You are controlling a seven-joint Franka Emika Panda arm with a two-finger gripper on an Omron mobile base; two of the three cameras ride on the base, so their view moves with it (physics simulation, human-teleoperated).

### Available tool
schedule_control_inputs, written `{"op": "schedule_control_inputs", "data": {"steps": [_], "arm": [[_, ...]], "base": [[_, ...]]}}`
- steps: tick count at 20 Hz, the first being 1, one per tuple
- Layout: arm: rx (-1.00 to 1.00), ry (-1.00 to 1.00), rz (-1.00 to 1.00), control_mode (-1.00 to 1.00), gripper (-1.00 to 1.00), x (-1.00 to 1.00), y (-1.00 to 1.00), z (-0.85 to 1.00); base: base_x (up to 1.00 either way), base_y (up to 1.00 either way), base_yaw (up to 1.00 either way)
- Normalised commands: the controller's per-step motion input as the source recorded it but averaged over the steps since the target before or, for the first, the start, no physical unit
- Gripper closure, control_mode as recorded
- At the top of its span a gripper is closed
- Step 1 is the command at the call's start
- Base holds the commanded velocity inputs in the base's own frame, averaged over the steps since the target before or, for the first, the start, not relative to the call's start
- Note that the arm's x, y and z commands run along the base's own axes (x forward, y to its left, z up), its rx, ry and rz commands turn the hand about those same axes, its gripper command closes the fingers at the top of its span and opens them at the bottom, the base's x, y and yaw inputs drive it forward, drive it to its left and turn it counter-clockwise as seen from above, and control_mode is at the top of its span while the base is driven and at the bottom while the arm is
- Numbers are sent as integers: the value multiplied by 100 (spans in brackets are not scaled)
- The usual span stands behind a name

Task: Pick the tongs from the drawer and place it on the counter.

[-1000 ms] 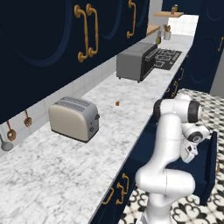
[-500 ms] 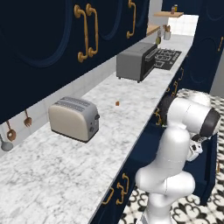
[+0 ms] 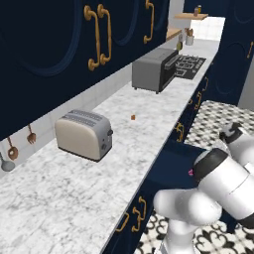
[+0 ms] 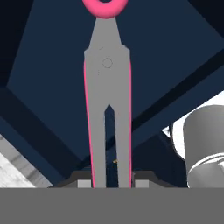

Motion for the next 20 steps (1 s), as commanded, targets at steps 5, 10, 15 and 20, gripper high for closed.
{"op": "schedule_control_inputs", "data": {"steps": [5, 10, 15, 20], "arm": [[0, 0, 4, -100, 100, -20, 53, 100], [2, 3, 17, -100, 100, 33, 100, 98], [-3, -1, 40, -100, 100, 63, 96, 63], [1, -3, 43, -100, 100, 81, 20, -26]], "base": [[0, 0, 0], [0, 0, 0], [0, 0, 0], [0, 0, 0]]}}
